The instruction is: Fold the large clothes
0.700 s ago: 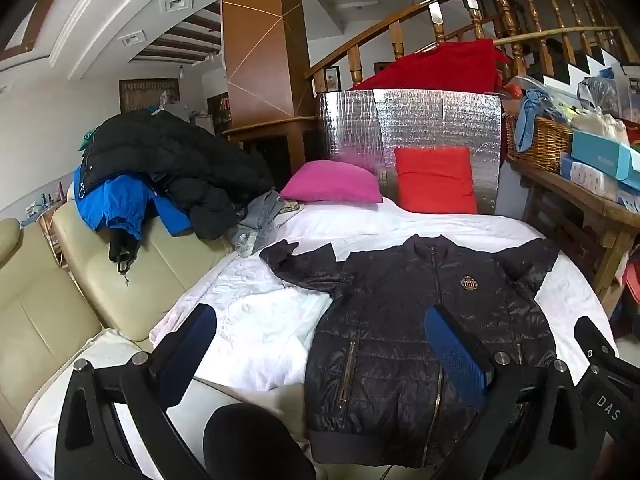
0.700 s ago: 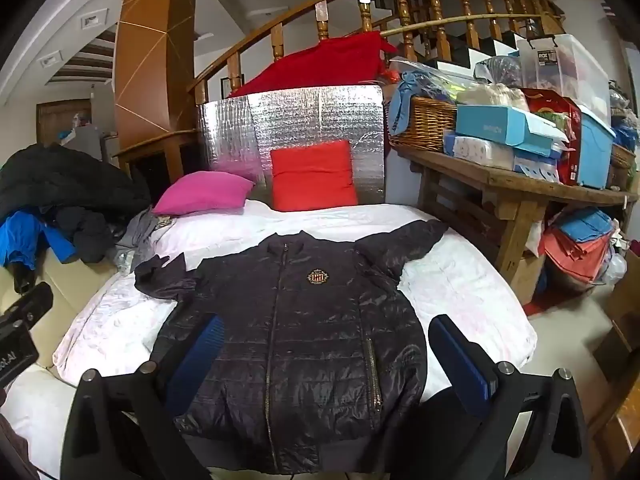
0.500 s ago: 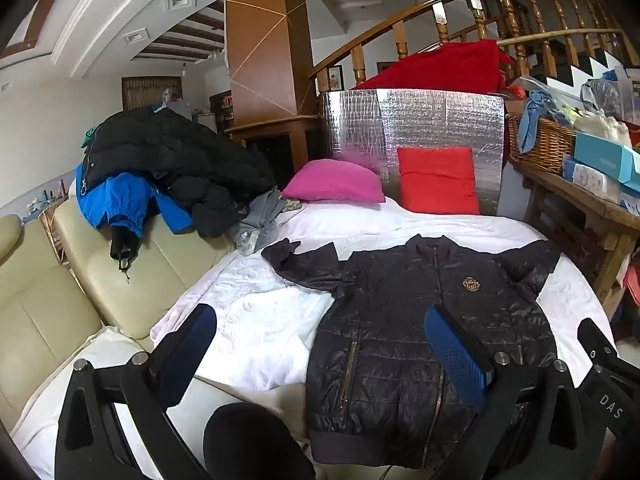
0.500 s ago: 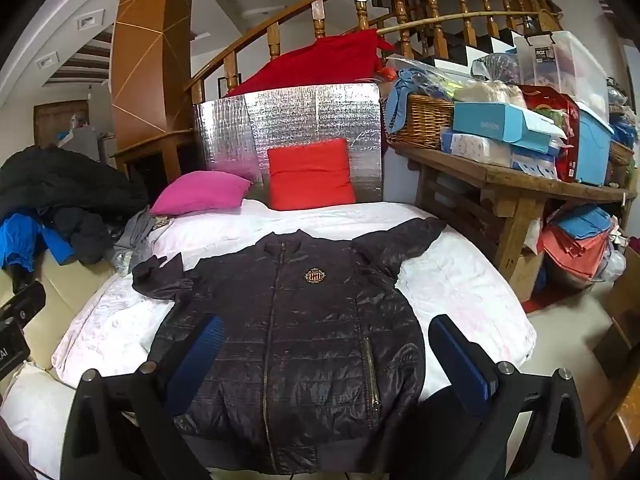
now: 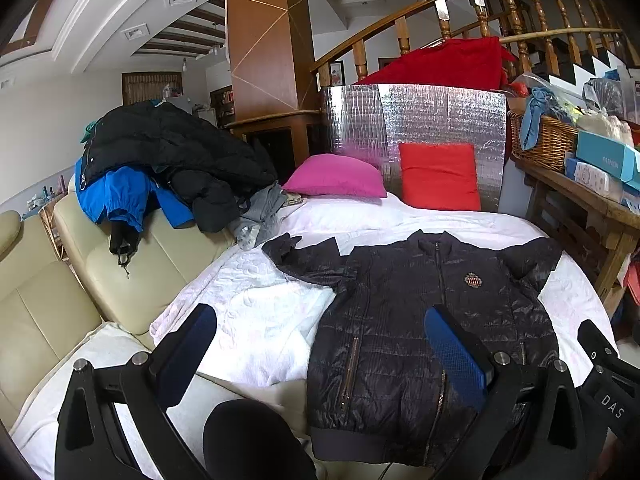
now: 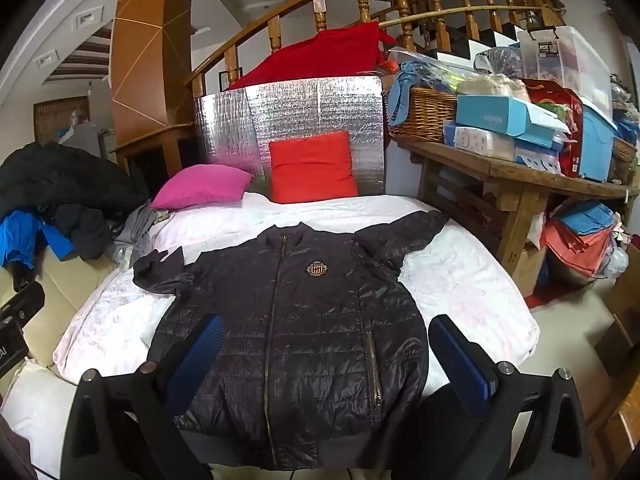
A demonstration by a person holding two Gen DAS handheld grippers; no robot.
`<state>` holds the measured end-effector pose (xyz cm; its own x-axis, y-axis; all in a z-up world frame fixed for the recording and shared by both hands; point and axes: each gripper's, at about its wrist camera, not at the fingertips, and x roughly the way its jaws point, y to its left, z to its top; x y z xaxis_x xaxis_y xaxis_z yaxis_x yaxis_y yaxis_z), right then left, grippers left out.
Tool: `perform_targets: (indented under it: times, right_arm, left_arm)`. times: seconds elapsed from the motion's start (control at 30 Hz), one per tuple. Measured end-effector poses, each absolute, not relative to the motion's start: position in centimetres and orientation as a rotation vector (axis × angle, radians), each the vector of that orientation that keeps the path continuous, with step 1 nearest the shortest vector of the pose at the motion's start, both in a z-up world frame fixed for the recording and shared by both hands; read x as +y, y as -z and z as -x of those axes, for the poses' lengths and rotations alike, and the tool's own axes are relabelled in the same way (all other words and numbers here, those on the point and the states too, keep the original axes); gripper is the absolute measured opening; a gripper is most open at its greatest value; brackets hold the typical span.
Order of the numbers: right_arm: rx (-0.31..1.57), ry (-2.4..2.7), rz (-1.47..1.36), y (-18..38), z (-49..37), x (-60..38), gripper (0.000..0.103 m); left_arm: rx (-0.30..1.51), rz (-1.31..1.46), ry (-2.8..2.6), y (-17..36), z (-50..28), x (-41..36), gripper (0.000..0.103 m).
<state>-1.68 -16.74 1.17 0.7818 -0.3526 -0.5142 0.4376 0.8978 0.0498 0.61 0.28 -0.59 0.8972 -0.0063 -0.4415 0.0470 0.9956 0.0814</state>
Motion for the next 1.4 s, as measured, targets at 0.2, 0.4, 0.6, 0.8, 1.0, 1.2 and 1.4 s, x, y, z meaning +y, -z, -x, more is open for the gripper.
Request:
perform_targets:
  times: [0.2, 0.4, 0.6, 0.8, 1.0, 1.2, 1.4]
  right_arm:
    - [0.526, 0.424, -0.171, -1.1, 1.7, -16.6, 0.103]
    - [0.53, 0.424, -0.169, -0.8, 1.6, -16.5, 0.103]
    - [0.545, 0.422, -0.174, -0.5, 1.3, -16.7, 0.103]
    - [0.56, 0.424, -0.178, -0.1, 1.1, -17.0, 0.103]
    - [0.574, 0.427, -0.189, 0.4, 0.9, -17.4, 0.103]
    - [0.584, 0.429, -0.191, 0.8, 0.6, -17.9, 0.103]
    - [0.572, 0.48, -0.197, 0.9, -0.6, -20.4, 0.103]
  left_arm:
    - [0.459, -0.094, 0.028, 0.7, -0.6, 0.2, 0.103]
    - [0.476, -0.098, 0.032, 1.1, -0.9, -0.1, 0.103]
    - [0.491, -0.105, 0.039, 1.7, -1.2, -0.2, 0.103]
    - [0.505, -0.115, 0.042, 2.2, -1.7, -0.6, 0.103]
    - [0.521, -0.129, 0.046, 2.8, -2.2, -1.2, 0.103]
    - [0.532, -0.139, 0.051, 3.4, -2.9, -1.8, 0.103]
    - [0.586, -0.14, 0.084, 4.1, -5.9, -2.6, 0.103]
